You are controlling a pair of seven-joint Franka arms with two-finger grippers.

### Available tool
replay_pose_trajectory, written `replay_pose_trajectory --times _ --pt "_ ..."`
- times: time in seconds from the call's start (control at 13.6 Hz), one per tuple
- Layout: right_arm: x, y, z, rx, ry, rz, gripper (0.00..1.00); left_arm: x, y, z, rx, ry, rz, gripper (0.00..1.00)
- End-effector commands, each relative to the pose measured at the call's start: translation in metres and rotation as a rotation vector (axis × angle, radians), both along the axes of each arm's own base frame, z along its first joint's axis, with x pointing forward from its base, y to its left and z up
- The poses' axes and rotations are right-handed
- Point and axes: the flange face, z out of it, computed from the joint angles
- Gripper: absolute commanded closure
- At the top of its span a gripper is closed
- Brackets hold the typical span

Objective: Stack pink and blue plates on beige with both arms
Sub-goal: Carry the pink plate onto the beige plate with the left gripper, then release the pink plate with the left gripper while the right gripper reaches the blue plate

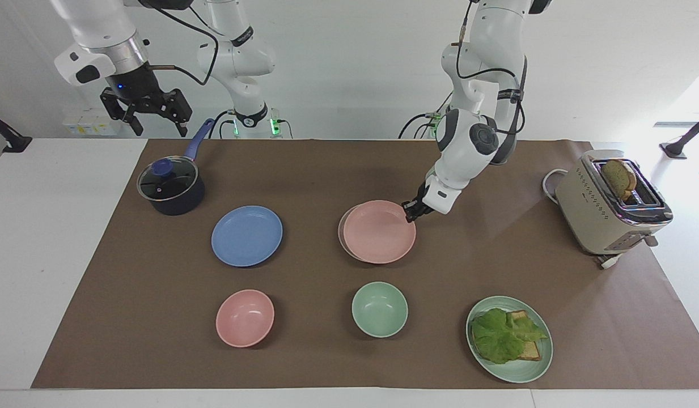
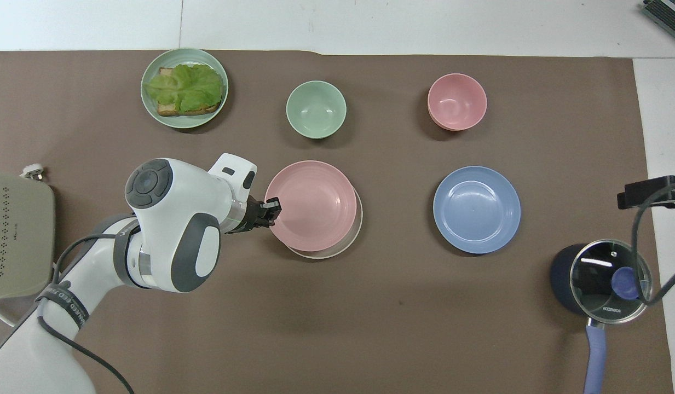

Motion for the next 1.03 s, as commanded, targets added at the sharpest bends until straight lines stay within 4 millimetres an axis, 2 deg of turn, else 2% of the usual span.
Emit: replay_pose_trajectory --times 0.0,0.15,0.22,0.29,0.37,0.59,0.73,0.95 --pt "0.0 -0.008 -0.001 0.005 -0.045 0.027 0.0 -0.005 -0.003 0.003 -0.01 -0.013 0.007 1.0" --pt "0.003 0.001 -0.016 0.006 -0.036 0.046 0.0 -0.005 -0.006 0.004 -0.011 -0.016 0.003 1.0" --pt "0.004 0.003 -0.034 0.01 -0.012 0.047 0.0 -0.007 -0.01 0.004 -0.012 -0.017 -0.008 0.6" --pt "0.01 0.004 -0.054 0.018 -0.016 0.044 0.0 -0.006 -0.01 0.006 -0.014 -0.021 -0.008 0.15" --pt "0.02 0.006 -0.079 0.018 -0.034 0.053 0.0 -0.005 -0.011 0.007 -0.014 -0.021 -0.004 0.0" --pt "0.037 0.01 -0.162 0.018 0.018 0.086 0.0 -0.002 -0.008 0.007 -0.015 -0.023 0.004 0.0" --pt "0.044 0.01 -0.207 0.013 -0.003 0.108 0.0 0.009 0.003 0.018 -0.016 -0.027 0.012 0.0" --pt "0.038 0.009 -0.256 0.01 -0.006 0.113 0.0 0.045 0.073 0.055 0.053 -0.008 0.031 0.0"
